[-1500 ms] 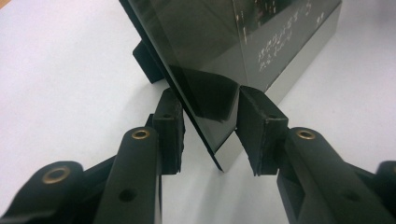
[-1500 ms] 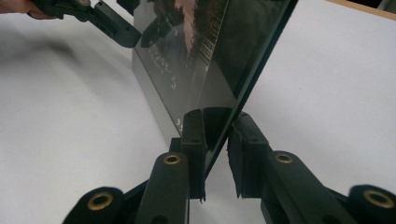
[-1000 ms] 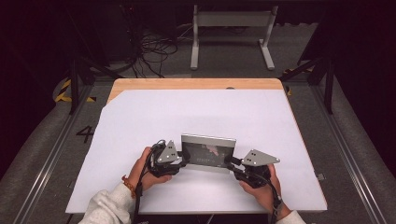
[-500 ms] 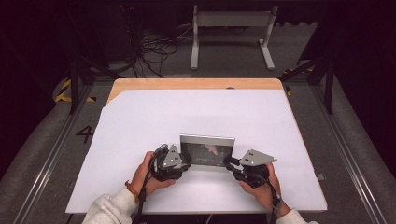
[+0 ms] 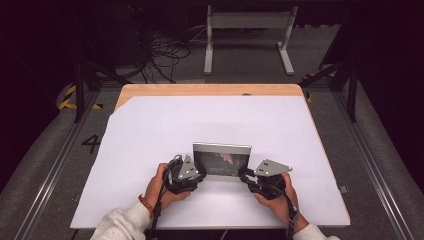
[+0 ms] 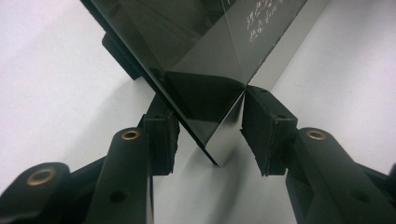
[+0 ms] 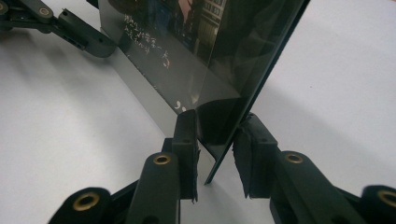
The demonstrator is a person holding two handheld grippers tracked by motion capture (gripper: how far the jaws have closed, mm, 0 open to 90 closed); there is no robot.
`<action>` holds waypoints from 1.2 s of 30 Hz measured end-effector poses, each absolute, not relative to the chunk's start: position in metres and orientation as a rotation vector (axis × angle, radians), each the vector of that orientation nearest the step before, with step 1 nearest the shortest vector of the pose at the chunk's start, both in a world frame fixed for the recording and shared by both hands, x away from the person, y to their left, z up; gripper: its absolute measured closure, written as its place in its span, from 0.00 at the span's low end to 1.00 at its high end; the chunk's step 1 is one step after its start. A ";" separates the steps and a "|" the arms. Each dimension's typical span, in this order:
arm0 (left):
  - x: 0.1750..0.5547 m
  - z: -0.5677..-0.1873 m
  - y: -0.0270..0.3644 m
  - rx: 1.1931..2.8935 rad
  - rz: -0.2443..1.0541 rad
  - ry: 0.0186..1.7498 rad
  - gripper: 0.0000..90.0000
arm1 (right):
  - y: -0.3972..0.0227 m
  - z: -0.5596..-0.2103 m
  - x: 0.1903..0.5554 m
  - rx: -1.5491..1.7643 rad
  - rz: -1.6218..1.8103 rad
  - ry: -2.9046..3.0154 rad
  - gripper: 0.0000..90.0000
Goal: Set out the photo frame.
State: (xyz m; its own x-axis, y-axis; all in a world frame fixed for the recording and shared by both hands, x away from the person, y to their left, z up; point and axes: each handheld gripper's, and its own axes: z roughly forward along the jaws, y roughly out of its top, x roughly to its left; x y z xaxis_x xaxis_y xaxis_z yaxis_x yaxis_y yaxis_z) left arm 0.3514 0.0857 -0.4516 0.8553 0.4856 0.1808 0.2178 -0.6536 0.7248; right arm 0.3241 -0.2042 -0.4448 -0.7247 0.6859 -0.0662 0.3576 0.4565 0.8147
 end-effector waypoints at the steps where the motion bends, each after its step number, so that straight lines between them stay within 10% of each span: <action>1: 0.352 -0.452 0.085 2.287 0.471 0.516 0.63 | -0.204 -0.445 0.326 0.880 1.161 2.319 0.79; 36: 0.359 -0.451 0.100 2.287 0.418 0.504 0.65 | -0.223 -0.443 0.339 0.981 1.200 2.268 0.77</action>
